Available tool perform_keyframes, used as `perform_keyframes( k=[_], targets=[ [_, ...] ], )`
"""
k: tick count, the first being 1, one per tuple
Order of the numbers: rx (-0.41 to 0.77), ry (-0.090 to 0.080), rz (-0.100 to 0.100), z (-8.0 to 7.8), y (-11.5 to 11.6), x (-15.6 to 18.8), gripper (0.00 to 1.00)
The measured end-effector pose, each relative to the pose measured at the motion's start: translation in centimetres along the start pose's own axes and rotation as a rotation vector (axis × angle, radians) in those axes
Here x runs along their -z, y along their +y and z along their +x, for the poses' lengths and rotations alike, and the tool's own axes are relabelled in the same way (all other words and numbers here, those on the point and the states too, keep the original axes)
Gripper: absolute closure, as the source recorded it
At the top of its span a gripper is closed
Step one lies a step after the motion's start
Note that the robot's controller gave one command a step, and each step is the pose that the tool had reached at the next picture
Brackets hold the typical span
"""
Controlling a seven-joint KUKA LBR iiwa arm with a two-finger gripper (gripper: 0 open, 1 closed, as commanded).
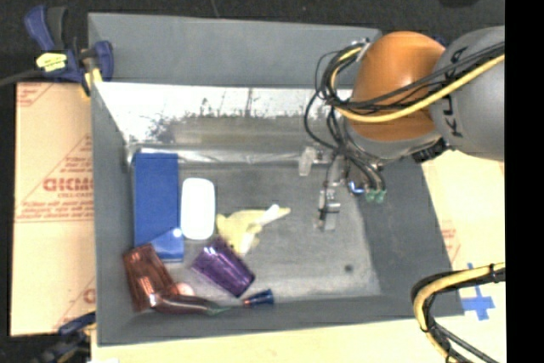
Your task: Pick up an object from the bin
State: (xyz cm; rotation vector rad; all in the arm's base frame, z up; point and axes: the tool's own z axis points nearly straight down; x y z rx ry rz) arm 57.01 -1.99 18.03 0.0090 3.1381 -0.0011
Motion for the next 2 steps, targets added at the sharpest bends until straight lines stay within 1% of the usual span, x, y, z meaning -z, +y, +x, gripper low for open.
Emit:
perform_keyframes(
  k=[1,2],
  targets=[
    [0.157,-0.004,0.001,-1.0,3.5,-5.6,0.0],
    [0.216,-0.004,0.001,-0.8,6.4,-5.5,0.0]
  ],
)
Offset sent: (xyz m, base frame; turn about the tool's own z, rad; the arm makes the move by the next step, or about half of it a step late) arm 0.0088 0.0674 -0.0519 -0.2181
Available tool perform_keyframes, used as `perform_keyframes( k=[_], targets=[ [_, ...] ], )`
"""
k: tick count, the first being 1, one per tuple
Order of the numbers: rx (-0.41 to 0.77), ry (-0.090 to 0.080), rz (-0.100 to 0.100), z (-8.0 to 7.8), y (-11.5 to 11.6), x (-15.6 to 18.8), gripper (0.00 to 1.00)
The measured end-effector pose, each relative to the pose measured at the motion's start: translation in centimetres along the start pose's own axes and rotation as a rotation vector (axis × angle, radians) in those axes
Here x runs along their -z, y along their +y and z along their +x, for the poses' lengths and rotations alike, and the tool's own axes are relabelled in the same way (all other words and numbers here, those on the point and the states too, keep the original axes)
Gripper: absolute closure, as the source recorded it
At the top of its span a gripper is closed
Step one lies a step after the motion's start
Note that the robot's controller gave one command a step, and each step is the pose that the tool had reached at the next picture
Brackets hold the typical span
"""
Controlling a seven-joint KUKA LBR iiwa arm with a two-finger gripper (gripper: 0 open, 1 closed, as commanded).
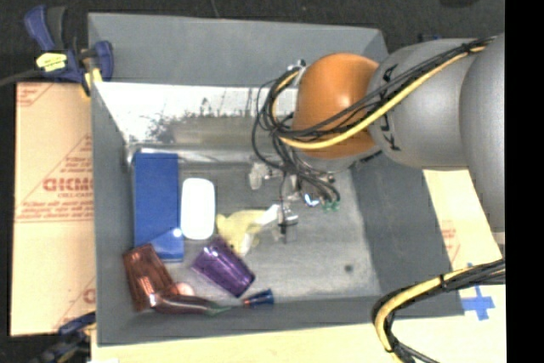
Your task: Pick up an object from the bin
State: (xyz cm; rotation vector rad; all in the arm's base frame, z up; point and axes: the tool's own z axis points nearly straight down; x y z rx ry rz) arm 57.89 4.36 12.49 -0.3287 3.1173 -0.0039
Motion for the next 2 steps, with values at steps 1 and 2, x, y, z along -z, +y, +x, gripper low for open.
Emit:
perform_keyframes(
  k=[1,2],
  targets=[
    [0.079,-0.001,0.0,0.0,1.0,-1.3,0.0],
    [0.179,-0.005,0.001,-0.9,0.0,-5.7,0.0]
  ],
)
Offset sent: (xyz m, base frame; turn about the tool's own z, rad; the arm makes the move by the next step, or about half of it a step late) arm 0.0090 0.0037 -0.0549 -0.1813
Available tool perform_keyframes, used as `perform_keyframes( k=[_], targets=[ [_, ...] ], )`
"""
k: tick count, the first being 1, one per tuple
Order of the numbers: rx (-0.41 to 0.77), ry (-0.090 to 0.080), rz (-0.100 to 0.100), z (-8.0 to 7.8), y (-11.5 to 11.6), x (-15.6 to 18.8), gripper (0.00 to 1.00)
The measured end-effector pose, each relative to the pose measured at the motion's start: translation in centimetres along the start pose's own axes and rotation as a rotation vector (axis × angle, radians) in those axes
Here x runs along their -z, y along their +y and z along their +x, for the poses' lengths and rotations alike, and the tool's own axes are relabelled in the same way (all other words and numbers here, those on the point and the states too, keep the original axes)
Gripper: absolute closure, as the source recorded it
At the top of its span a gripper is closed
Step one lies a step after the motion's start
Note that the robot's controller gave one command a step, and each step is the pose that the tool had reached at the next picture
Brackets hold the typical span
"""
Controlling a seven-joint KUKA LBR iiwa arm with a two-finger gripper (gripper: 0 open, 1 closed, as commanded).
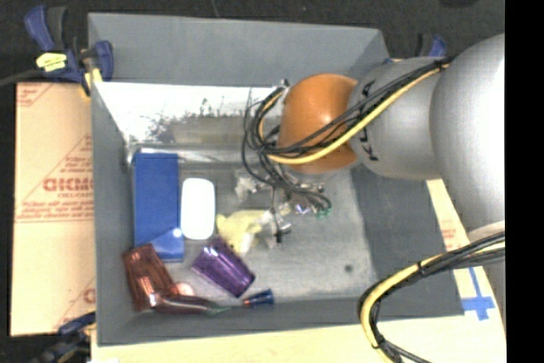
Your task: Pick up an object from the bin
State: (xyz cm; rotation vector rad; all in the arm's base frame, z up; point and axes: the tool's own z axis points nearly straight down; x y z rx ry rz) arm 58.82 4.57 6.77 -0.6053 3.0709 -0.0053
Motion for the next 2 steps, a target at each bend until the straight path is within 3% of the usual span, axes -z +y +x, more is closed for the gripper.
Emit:
perform_keyframes(
  k=[1,2],
  targets=[
    [-0.122,0.0,-0.002,1.61,1.5,0.3,1.0],
    [-0.122,-0.001,-0.002,1.59,1.49,0.31,1.0]
  ],
)
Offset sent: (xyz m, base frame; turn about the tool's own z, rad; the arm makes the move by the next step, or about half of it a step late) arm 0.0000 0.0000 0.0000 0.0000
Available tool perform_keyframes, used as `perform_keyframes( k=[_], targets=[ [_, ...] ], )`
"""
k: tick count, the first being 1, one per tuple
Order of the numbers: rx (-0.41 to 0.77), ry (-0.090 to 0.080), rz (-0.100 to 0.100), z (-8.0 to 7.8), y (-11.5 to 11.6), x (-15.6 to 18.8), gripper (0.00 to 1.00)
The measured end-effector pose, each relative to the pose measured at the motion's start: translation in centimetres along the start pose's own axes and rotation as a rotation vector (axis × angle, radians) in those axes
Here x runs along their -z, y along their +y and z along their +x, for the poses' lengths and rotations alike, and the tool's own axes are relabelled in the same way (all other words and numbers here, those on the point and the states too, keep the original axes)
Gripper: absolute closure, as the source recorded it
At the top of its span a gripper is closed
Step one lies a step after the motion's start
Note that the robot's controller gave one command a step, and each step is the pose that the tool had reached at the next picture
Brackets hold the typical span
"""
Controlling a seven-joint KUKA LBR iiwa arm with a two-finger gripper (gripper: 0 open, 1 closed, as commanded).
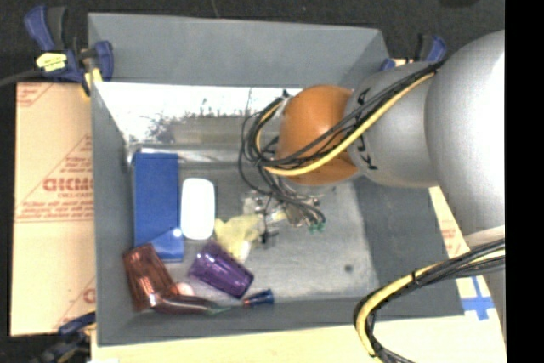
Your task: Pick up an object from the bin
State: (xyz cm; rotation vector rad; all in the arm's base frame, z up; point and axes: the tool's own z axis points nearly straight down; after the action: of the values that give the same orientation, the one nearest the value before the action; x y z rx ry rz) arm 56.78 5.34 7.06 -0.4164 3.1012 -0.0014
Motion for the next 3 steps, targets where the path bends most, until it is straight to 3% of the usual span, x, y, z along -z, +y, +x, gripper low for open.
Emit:
perform_keyframes(
  k=[3],
  targets=[
    [-0.002,-0.006,0.002,-0.2,-0.2,5.1,1.0]
  ],
)
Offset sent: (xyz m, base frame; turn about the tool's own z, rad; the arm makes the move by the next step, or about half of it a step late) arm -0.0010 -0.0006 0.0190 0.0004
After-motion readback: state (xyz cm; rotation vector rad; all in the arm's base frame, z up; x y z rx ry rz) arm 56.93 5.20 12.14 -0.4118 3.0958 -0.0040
